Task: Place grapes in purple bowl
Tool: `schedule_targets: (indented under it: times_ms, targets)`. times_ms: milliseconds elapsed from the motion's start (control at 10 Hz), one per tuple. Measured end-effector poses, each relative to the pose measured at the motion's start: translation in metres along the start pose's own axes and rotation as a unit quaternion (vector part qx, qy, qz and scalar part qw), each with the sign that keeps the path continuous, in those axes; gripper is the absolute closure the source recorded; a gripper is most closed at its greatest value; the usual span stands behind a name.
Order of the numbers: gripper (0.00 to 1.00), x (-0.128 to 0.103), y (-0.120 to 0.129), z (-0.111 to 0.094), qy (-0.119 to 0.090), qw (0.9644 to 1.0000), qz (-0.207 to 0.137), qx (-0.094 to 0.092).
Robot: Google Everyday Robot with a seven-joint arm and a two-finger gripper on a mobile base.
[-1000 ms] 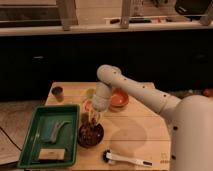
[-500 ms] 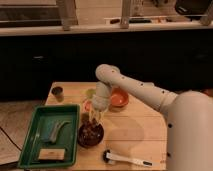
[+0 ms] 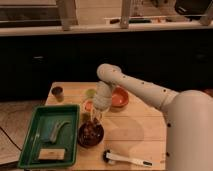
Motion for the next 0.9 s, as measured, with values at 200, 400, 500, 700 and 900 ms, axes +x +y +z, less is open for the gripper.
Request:
schedule_targets:
  times_ms: [200, 400, 500, 700, 900]
  targets:
    - [0.25, -0.0006, -0.0016, -0.0001, 0.000, 1.0000, -0.003, -0.003]
    - [0.20, -0.0004, -0.0011, -0.0008, -0.001, 1.0000, -0.003, -0.004]
    - [0.20, -0.0004, -0.0012, -0.0008, -0.002, 1.0000, -0.004, -0.005]
    - [0.20, -0.0004, -0.0018, -0.0004, -0.003, 1.0000, -0.004, -0.005]
    - [0.20, -0.0007, -0.0027, 0.0004, -0.005, 1.0000, -0.005, -0.006]
